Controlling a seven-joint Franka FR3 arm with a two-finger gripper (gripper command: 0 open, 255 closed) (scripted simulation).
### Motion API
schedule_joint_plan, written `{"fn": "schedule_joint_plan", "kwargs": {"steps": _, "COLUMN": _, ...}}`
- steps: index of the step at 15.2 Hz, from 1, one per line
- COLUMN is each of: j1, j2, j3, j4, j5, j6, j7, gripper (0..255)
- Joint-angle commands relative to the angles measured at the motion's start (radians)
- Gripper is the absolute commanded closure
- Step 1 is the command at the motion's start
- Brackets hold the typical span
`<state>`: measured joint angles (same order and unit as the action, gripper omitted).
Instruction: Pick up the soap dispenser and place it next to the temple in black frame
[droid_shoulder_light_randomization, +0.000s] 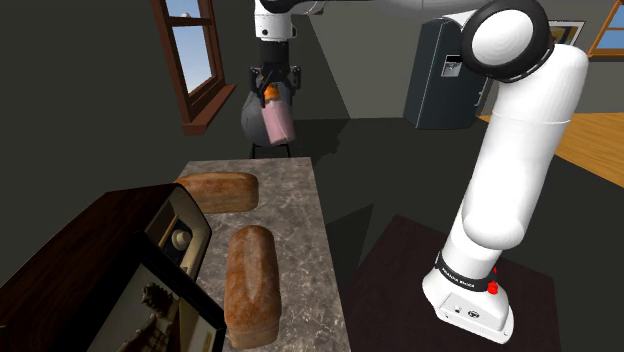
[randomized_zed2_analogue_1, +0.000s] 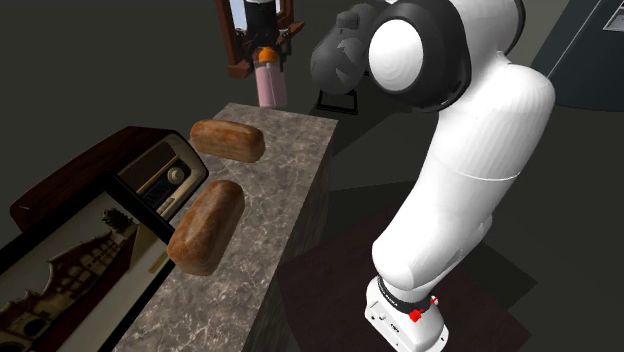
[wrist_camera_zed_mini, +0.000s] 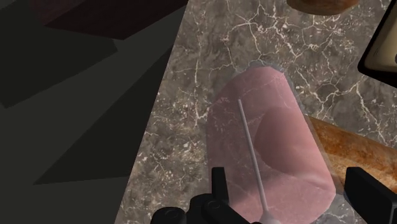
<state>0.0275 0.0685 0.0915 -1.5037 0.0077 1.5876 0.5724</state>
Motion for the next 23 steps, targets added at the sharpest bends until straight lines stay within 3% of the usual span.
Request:
{"fn": "schedule_joint_plan", "kwargs": {"steps": 1, "j1": 0.001, "j2": 0.010, "j3": 0.000, "j4": 0.041, "j5": -0.001, "j6": -0.031, "j7": 0.001, "gripper": 255}}
{"fn": "schedule_joint_plan", "kwargs": {"steps": 14, "j1": 0.007, "j2": 0.102, "j3": 0.003, "j4": 0.343, "j5": -0.010, "j6": -0.241, "j7": 0.009, "gripper": 255}}
{"fn": "schedule_joint_plan", "kwargs": {"steps": 23, "j1": 0.086, "j2": -0.153, "j3": 0.076, "j4": 0.021, "j5": 0.018, "j6": -0.171, "j7": 0.167, "gripper": 255}}
